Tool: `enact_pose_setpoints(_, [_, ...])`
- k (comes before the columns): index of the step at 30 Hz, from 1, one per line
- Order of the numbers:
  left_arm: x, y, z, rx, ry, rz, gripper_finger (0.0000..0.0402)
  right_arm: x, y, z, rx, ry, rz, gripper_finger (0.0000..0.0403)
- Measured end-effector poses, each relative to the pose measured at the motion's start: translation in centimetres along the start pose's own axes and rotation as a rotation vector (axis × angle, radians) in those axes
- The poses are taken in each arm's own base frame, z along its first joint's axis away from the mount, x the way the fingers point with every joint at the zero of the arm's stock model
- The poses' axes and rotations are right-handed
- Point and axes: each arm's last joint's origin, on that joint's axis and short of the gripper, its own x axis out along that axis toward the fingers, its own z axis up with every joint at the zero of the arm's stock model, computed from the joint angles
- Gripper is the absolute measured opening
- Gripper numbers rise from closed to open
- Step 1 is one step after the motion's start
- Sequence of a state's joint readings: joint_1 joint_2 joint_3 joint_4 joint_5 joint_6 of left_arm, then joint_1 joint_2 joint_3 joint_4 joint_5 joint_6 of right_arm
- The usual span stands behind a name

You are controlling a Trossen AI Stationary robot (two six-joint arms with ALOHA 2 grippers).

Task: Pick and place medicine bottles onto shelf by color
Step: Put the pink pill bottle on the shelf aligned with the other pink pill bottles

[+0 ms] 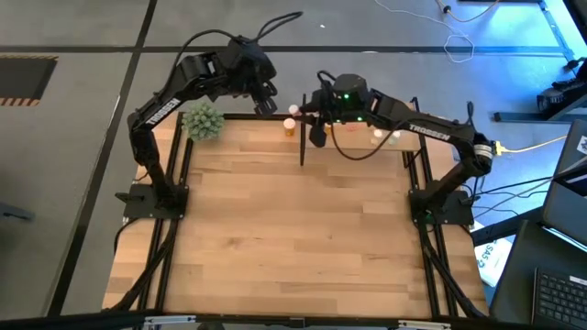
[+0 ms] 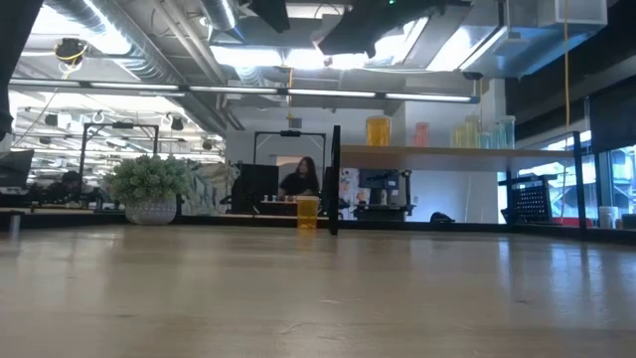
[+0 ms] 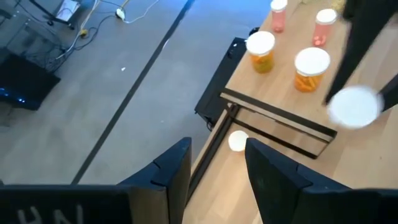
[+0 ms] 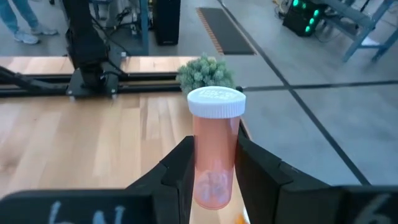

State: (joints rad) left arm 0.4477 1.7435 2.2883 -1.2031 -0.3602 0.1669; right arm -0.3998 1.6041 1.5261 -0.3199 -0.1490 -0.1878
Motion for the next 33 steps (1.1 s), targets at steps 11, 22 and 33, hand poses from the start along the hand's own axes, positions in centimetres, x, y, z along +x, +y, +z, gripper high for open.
enact_pose_setpoints(11, [0.2, 0.3, -0.1, -0.006, 0.005, 0.007, 0.0145, -5.4, 0.4, 0.5, 0.042, 0.101, -0.061, 0.0106])
enact_pose_setpoints(22, [0.2, 0.5, -0.1, -0.012, 0.002, -0.020, 0.0145, -11.8, 1.1, -0.5, 0.157, 0.094, -0.255, 0.0106])
enact_pose_setpoints(33, [0.6, 1.1, 0.1, -0.040, -0.051, -0.138, 0.0144, -14.6, 4.0, -5.1, 0.312, -0.103, -0.356, 0.0106])
